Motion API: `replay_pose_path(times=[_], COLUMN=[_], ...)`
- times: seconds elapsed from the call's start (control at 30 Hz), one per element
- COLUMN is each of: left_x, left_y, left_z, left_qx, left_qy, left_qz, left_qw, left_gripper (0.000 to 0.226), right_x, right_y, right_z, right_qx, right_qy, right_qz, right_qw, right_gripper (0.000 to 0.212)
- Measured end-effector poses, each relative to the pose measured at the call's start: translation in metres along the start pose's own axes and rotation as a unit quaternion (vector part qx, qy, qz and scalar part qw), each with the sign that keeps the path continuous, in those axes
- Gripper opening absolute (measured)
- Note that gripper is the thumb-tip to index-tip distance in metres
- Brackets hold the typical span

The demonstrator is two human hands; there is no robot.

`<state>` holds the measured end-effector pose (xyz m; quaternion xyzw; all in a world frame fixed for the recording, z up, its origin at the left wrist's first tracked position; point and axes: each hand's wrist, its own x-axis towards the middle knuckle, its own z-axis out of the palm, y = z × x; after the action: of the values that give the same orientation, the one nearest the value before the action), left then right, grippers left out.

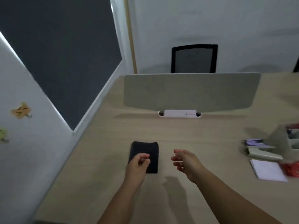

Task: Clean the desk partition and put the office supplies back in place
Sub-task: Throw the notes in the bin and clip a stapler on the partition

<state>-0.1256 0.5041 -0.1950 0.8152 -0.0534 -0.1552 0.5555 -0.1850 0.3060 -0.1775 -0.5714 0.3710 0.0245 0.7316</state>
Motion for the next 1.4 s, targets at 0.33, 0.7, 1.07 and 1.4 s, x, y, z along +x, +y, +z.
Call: replay_pose_path(times=[0.33,0.7,1.07,1.4], left_x=[0.024,0.047,0.073,0.086], left_y=[0.101,0.137,0.116,0.137], left_z=[0.198,0.374,0.440,0.415], left_qx=[0.035,0.153,0.358,0.190], left_qy=[-0.210,-0.301,-0.323,-0.290], left_qz=[0.097,0.075,0.138,0.283], left_qw=[0.972,0.938,0.865,0.895], left_gripper=[0.016,0.030,0.067,0.048], right_x=[0.011,0.056,0.089,0.071], right_y=[-0.025,-0.035,-0.025,-0.045], right_z=[-0.202,-0.357,-0.370,-0.342], right_qx=[0.151,0.127,0.104,0.044], right_qy=[0.168,0.301,0.319,0.374], right_qz=[-0.010,-0.004,0.034,-0.044], right_qw=[0.974,0.945,0.941,0.925], right_gripper=[0.012,0.027,0.030,0.027])
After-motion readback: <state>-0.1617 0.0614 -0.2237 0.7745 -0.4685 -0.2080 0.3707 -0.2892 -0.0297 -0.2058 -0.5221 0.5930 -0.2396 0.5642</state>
